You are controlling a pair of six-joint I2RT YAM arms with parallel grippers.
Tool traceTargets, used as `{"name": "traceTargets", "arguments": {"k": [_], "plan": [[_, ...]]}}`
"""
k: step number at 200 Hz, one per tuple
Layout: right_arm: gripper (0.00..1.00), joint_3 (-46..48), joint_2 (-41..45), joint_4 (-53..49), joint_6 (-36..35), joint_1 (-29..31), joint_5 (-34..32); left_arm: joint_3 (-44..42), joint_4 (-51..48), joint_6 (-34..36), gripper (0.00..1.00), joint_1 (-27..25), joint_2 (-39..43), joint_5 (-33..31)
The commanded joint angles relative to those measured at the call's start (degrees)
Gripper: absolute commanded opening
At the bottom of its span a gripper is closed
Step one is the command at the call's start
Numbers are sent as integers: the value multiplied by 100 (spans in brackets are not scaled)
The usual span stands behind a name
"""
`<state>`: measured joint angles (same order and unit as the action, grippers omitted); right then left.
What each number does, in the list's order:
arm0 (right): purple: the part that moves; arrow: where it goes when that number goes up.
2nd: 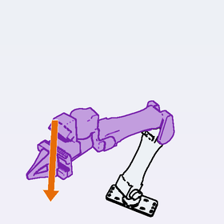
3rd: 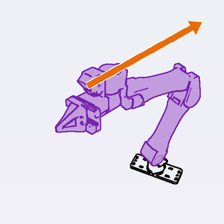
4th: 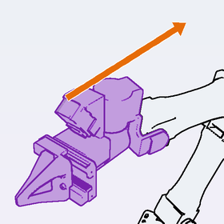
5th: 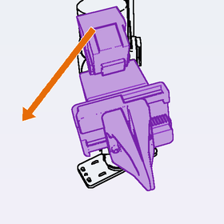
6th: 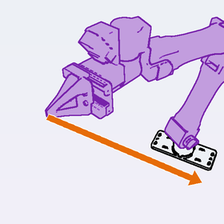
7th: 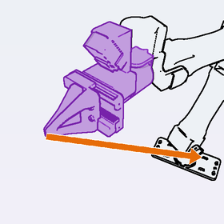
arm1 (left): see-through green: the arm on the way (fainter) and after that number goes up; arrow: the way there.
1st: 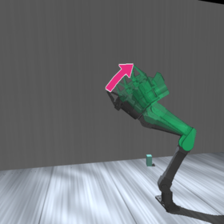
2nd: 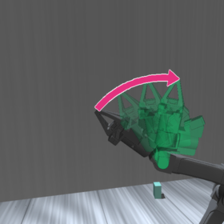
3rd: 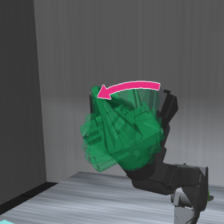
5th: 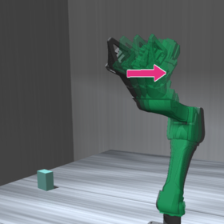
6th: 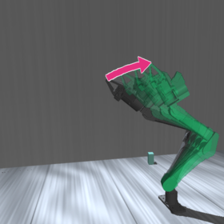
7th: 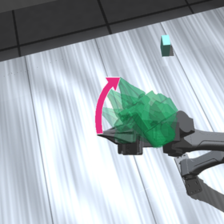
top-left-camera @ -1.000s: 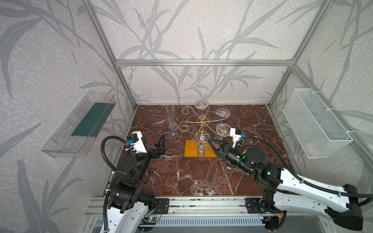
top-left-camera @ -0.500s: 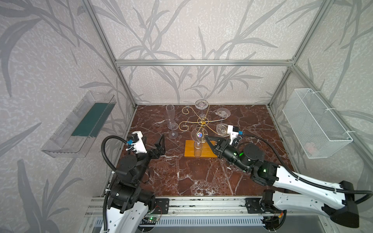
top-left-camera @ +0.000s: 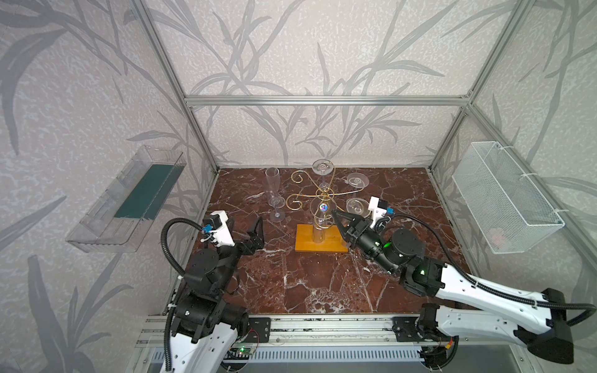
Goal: Take the wine glass off the wine glass rack
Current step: 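Pull the held glass up and out of the rack with the right gripper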
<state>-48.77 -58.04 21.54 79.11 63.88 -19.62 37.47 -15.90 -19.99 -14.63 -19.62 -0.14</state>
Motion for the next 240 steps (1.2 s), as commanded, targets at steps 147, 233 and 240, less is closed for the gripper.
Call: {"name": "traceTargets", "arguments": {"k": [147,233,240], "plan": [[0,554,1417,-991,176,52,-286,252,-200,3,99,-14,98,-118],[0,492,1815,-1897,-18,44,1047,225,-253,-14,99,-13,124,-166],[0,422,1784,-1987,-101,46,1177,225,-264,-12,99,-13,122,-166]]}}
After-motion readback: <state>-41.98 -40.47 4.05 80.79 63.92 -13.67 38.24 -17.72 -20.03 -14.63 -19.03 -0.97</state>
